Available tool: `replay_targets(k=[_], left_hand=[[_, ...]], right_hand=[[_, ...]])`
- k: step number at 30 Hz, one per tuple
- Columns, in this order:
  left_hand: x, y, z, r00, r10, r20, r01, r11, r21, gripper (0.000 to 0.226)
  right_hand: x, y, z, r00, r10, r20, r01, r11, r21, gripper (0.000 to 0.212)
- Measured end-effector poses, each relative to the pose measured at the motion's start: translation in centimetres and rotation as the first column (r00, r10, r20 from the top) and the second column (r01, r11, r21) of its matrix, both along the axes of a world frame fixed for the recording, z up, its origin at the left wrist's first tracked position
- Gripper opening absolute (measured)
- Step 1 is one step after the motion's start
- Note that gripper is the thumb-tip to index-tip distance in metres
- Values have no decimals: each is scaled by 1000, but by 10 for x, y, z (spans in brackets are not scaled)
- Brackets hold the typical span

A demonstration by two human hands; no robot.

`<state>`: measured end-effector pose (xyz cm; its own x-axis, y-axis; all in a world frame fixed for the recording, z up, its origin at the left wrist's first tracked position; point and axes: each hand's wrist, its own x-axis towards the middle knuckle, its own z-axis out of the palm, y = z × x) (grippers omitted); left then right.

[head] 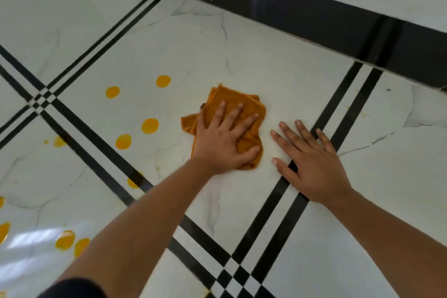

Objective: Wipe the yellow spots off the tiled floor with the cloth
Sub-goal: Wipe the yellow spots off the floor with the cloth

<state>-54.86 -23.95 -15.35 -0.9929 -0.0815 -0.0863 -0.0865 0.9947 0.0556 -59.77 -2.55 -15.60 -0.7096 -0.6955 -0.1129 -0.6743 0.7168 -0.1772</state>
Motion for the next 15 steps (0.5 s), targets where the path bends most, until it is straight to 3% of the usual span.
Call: replay_targets(k=[5,9,13,15], left_hand=[[-58,-10,1,965,264,8,-264,964,33,73],[-48,-6,-1,999,-44,-8,44,999,-13,75],[-84,-9,1,978,209,13,-209,977,49,71],[-71,11,-4,987,161,-8,-161,986,47,71]], right_hand=[[1,1,-2,1000,-10,-8,9,999,-32,59],[-2,1,-2,1000,6,-8,-6,999,-48,59],[0,2,-2,1000,-4,-2,4,998,-65,58],[-2,1,-2,1000,-2,-10,1,996,-85,58]])
